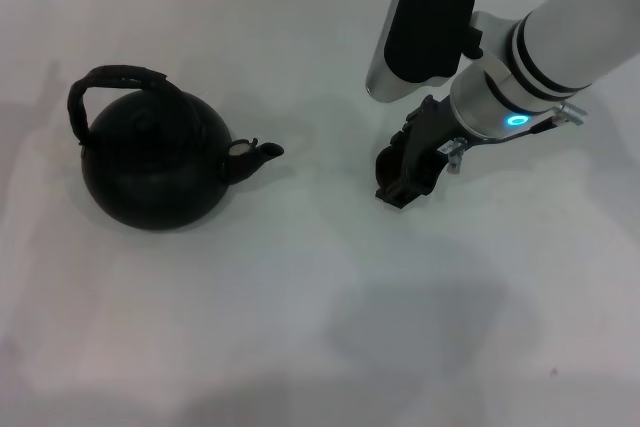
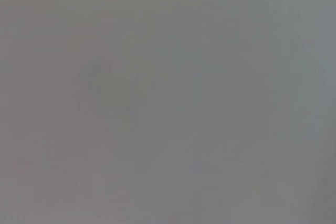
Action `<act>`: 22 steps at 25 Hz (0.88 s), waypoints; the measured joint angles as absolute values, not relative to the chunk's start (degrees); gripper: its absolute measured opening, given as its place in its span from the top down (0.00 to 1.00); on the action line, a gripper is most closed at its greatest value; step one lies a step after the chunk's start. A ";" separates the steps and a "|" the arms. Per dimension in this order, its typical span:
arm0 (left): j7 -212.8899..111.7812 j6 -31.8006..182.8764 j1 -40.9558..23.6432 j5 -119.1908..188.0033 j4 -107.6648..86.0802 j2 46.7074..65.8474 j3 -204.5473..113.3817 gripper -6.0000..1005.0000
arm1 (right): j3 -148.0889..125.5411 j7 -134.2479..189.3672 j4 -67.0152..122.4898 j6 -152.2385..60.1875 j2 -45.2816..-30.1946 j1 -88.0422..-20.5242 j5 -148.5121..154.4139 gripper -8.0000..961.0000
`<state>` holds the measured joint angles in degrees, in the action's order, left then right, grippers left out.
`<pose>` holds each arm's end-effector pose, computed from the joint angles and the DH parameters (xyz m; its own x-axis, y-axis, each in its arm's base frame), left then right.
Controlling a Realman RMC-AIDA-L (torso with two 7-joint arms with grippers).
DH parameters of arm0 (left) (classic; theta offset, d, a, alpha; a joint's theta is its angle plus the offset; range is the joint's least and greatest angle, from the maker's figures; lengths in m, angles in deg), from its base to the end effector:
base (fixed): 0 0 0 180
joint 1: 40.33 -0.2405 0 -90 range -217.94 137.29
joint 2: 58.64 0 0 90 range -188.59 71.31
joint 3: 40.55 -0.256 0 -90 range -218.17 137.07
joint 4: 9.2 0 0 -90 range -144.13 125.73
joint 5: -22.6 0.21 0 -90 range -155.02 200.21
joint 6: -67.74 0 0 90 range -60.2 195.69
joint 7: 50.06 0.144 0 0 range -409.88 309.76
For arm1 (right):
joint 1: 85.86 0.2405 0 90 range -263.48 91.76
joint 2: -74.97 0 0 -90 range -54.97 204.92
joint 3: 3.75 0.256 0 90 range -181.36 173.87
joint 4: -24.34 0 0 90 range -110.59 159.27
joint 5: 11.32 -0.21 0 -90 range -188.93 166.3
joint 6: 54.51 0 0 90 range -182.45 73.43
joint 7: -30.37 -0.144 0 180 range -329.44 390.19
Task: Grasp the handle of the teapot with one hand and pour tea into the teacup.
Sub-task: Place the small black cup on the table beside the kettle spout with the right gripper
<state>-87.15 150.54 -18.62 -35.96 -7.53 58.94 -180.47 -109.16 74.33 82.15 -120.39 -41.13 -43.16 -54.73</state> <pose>-0.3611 0.2912 0.0390 0.4159 -0.1406 0.8985 0.8913 -0.1336 -0.4334 0.1743 0.3599 -0.0910 0.8780 -0.2926 0.3789 -0.1955 -0.9416 -0.2743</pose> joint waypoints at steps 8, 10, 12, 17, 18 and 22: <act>-87.15 150.54 -18.62 -36.11 -7.53 58.96 -180.47 0.12 | -109.22 74.32 82.18 -120.39 -41.04 -43.38 -54.73 0.13; -87.15 150.54 -18.62 -36.15 -7.53 58.96 -180.47 0.12 | -109.19 74.35 82.60 -120.40 -41.02 -43.72 -54.78 0.12; -87.15 150.54 -18.62 -36.19 -7.53 58.96 -180.47 0.12 | -108.87 74.59 83.76 -120.43 -40.97 -44.46 -55.00 0.12; -87.15 150.54 -18.62 -36.21 -7.53 58.96 -180.47 0.12 | -107.76 75.12 87.29 -120.55 -40.83 -46.96 -55.74 0.12; -87.15 150.54 -18.62 -36.21 -7.53 58.96 -180.47 0.12 | -107.76 75.12 87.29 -120.55 -40.83 -46.96 -55.74 0.12; -87.15 150.54 -18.62 -36.13 -7.53 58.96 -180.47 0.12 | -105.98 77.56 87.03 -120.58 -40.77 -47.54 -60.42 0.13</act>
